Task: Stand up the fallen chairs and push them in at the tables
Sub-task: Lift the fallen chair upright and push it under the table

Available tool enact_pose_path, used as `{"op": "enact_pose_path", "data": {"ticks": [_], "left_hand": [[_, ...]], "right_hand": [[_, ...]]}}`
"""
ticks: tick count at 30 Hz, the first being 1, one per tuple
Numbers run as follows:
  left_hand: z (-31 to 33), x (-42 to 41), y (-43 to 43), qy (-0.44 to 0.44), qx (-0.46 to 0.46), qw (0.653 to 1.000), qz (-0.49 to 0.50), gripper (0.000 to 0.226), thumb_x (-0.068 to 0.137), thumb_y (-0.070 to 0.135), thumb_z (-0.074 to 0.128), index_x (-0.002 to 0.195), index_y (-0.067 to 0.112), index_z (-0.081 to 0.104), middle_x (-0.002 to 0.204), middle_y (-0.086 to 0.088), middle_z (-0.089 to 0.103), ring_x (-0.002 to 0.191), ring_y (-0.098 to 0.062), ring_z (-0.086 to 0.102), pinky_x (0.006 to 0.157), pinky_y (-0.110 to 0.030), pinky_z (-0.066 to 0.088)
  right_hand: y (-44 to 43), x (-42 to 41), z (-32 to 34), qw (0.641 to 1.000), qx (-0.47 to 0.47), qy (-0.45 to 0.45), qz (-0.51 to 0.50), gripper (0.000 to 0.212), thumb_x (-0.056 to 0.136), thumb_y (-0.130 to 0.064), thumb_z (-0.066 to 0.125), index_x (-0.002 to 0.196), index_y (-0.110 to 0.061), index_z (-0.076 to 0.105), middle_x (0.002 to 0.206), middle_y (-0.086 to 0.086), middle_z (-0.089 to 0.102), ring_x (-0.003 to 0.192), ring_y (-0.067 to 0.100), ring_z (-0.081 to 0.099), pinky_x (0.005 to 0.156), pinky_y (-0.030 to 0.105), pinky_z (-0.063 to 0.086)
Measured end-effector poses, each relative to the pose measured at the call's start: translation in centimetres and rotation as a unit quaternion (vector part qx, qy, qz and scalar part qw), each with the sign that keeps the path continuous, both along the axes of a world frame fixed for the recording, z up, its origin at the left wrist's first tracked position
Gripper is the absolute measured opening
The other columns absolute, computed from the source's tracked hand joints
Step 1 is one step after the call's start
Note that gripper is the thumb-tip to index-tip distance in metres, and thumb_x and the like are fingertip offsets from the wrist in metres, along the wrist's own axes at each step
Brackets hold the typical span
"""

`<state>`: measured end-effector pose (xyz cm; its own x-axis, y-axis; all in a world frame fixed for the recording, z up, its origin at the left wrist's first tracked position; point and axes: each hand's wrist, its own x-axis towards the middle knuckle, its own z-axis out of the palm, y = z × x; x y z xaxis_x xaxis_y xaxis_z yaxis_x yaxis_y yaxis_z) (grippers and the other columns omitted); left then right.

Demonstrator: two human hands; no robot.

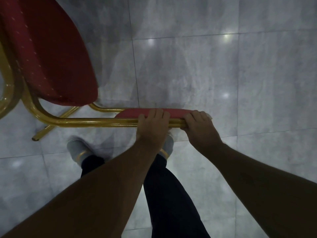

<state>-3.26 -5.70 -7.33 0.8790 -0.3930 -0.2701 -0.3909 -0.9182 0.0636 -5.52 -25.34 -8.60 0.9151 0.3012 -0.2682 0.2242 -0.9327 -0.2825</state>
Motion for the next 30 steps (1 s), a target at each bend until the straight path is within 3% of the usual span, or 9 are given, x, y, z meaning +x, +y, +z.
{"op": "enact_pose_path", "data": {"ticks": [4,9,14,18,20,24,28,30], "left_hand": [[1.6,0.1,0.7,0.029,0.031,0.999,-0.005,0.042,0.090,0.051,0.068,0.112,0.016,0.059,0.101,-0.005,0.065,0.088,-0.023,0.063,0.075,-0.039,0.052],[5.4,0.3,3.7,-0.012,0.023,0.999,-0.025,0.043,0.082,0.050,0.078,0.103,0.016,0.062,0.090,-0.005,0.064,0.079,-0.023,0.062,0.066,-0.037,0.052],[11.5,0.2,7.8,-0.044,-0.041,0.998,-0.030,0.033,0.093,0.050,0.058,0.098,0.017,0.059,0.088,-0.004,0.059,0.076,-0.024,0.056,0.069,-0.038,0.046],[17.1,-0.3,11.9,-0.004,-0.069,0.998,-0.008,0.040,0.094,0.054,0.043,0.099,0.017,0.059,0.091,-0.005,0.060,0.081,-0.026,0.057,0.075,-0.042,0.047],[20.1,-0.8,14.2,-0.003,-0.076,0.997,-0.003,0.043,0.095,0.056,0.039,0.099,0.018,0.060,0.091,-0.003,0.060,0.081,-0.025,0.057,0.076,-0.040,0.046],[26.3,-2.8,17.9,-0.003,-0.133,0.991,0.020,0.033,0.098,0.047,0.047,0.107,0.018,0.061,0.100,-0.002,0.061,0.090,-0.024,0.057,0.084,-0.040,0.046],[31.7,-5.2,20.1,-0.028,-0.235,0.972,-0.004,0.030,0.098,0.037,0.056,0.117,0.014,0.063,0.111,-0.004,0.065,0.100,-0.023,0.059,0.097,-0.040,0.046],[33.8,-5.9,22.0,-0.043,-0.273,0.961,-0.003,0.026,0.098,0.032,0.060,0.113,0.011,0.065,0.106,-0.005,0.067,0.095,-0.024,0.061,0.093,-0.041,0.048]], "right_hand": [[0.7,0.4,1.8,1.000,0.002,-0.025,0.008,0.031,0.085,-0.021,0.078,0.107,-0.006,0.063,0.095,0.014,0.065,0.082,0.029,0.059,0.078,0.039,0.047],[2.9,0.5,6.5,0.999,0.020,-0.026,-0.011,0.033,0.085,-0.024,0.078,0.111,-0.008,0.066,0.098,0.011,0.066,0.084,0.028,0.059,0.075,0.038,0.048],[2.9,-0.1,13.4,0.991,0.106,0.020,-0.076,0.039,0.090,-0.052,0.064,0.110,-0.018,0.065,0.103,0.000,0.064,0.092,0.020,0.053,0.080,0.036,0.044],[5.2,-1.5,19.3,0.981,0.181,0.031,-0.066,0.026,0.093,-0.038,0.065,0.107,-0.015,0.066,0.099,-0.002,0.061,0.091,0.022,0.050,0.087,0.018,0.031],[7.7,-2.1,22.2,0.979,0.195,0.018,-0.062,0.022,0.091,-0.029,0.070,0.107,-0.013,0.067,0.098,-0.002,0.060,0.091,0.022,0.049,0.090,0.015,0.029],[11.7,-3.3,28.2,0.981,0.187,0.000,-0.057,0.025,0.086,-0.023,0.074,0.108,-0.014,0.069,0.096,-0.003,0.061,0.089,0.025,0.052,0.090,0.016,0.030],[17.5,-4.1,34.7,0.984,0.174,-0.010,-0.039,0.031,0.088,-0.028,0.066,0.116,-0.017,0.069,0.097,-0.004,0.059,0.090,0.020,0.049,0.085,0.026,0.032],[21.0,-4.2,37.9,0.985,0.169,-0.033,-0.026,0.032,0.088,-0.031,0.062,0.116,-0.017,0.070,0.098,-0.002,0.060,0.090,0.018,0.047,0.083,0.032,0.036]]}}
